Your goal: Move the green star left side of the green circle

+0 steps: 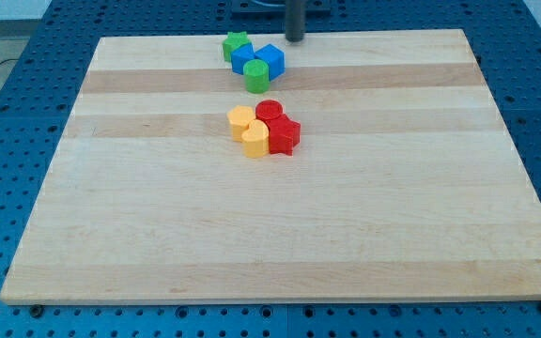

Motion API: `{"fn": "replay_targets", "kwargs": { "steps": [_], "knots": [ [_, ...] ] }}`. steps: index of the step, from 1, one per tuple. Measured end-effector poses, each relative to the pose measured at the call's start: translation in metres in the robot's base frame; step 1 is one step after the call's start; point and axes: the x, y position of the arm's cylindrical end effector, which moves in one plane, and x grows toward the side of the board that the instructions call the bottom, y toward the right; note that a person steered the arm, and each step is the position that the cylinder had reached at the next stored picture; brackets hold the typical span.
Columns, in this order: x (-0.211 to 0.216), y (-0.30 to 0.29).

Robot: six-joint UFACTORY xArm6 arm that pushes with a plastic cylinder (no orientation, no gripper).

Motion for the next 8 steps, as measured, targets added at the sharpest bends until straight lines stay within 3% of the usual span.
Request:
{"fn": "replay_targets", "kwargs": {
  "steps": [2, 4, 6, 8],
  "knots": [
    [0.014, -0.092],
    [-0.001, -0.070],
    [0.019, -0.052],
    [0.023, -0.133]
  ]
}}
